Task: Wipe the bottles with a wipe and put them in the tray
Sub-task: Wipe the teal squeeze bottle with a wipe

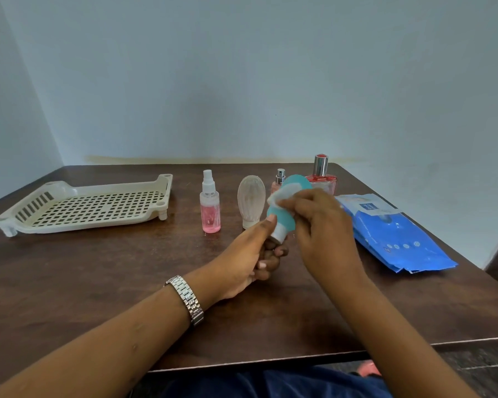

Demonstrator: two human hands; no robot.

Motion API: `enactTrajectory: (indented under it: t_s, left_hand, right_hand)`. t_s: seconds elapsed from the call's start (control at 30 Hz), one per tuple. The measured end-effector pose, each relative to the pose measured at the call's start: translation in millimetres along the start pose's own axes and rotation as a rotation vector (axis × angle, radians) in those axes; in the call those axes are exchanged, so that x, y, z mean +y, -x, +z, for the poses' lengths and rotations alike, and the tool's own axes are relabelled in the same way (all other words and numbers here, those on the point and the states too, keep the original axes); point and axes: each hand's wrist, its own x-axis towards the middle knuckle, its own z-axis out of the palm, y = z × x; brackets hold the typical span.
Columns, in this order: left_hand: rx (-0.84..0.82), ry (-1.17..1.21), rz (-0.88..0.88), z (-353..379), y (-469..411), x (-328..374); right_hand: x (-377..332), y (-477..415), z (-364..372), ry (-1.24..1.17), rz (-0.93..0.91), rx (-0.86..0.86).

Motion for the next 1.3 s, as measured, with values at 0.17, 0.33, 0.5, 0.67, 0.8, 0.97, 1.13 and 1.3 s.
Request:
enactTrajectory:
  t_s: [0.17, 0.33, 0.5, 0.67, 0.8, 0.97, 1.13, 1.3]
  left_hand:
    - [0.002, 0.006, 0.027, -1.2, 1.2, 0.8]
    - [-0.017, 0.06, 0.045, -8.3, 4.3, 14.7]
    - [-0.079, -0.004, 0.104, -15.1, 21.1, 27.4]
    - [0.004, -0.047, 0.143, -25.8, 42.8, 40.4]
    - [0.219, -0.305, 0.217, -44.8, 62.3, 49.5]
    - [0.41, -0.447, 0.393, -63.6, 84.9, 62.9]
    - [0.54, -0.513, 0.374, -99.4, 100.2, 69.2]
    - [0.881, -0.589, 0.307, -166.3, 121.0, 74.9]
  right_hand:
    - [-4.8, 15.9, -3.1, -0.103, 0.009, 0.022]
    - [-3.4, 8.1, -12.4, -0.235, 0.194, -0.161]
    - [-4.2, -13.0, -24.1, -0.568, 0.467, -0.103]
    - [-33.9, -19.5, -11.2, -0.807, 0.389, -0.257]
    - [-51.1, -24.4, 6.4, -0.87, 0.448, -0.246]
    - [-70.3, -23.2, 36.6, -0.912, 0.447, -0.411]
    - [-92.5, -31.5, 72.1, -0.855, 0.428, -0.497]
    - [-117.0, -41.0, 113.8, -0.742, 0.441, -0.638]
